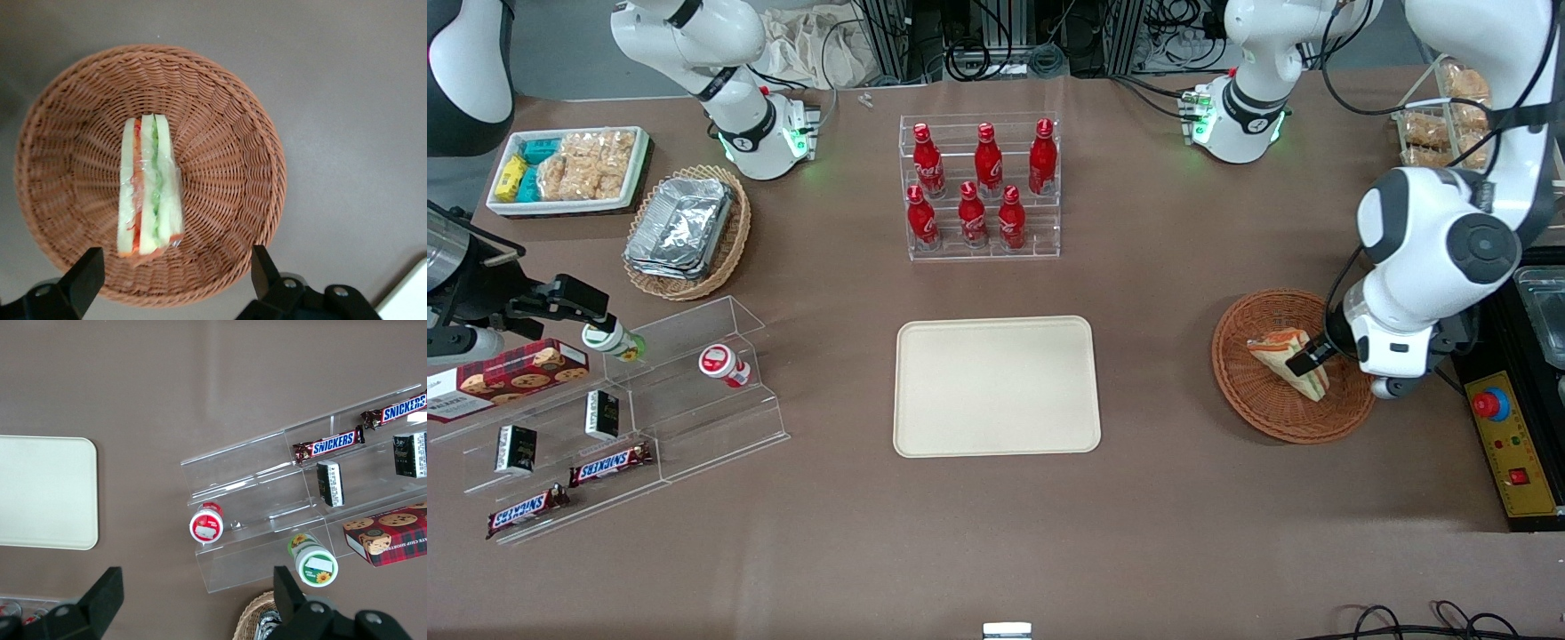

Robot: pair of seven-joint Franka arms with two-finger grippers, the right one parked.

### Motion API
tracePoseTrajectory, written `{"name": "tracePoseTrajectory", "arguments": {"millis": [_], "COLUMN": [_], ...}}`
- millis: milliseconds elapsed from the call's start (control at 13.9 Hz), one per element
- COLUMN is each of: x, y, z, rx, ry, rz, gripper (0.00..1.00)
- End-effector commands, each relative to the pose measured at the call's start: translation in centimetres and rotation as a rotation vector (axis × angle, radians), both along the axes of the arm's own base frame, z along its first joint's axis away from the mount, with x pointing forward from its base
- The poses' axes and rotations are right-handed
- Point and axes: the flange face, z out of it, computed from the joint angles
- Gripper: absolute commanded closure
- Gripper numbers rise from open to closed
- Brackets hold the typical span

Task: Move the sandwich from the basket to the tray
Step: 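Lower the open left gripper over the wrapped sandwich in the basket, then close the left gripper on the sandwich and lift it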

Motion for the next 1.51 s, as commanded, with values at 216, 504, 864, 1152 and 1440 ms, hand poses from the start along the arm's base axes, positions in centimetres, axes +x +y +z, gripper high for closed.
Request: {"name": "tracePoseTrajectory", "arguments": {"millis": [216,504,864,1152,1440], "x": [-1.4,-1.5,-2.3,-2.6,-3.0], "y": [2.9,3.7,3.6,3.5,3.3], "z": [-3.7,-5.6,-7.1,-8.0,-9.3], "rx": [-0.005,-0.012,-0.019,-0.028,-0.036], "ry": [0.015,0.026,0.027,0.041,0.040], "rz": [0.074,0.095,0.101,0.124,0.144], "gripper": [0.02,0.02,0.02,0.02,0.03]}}
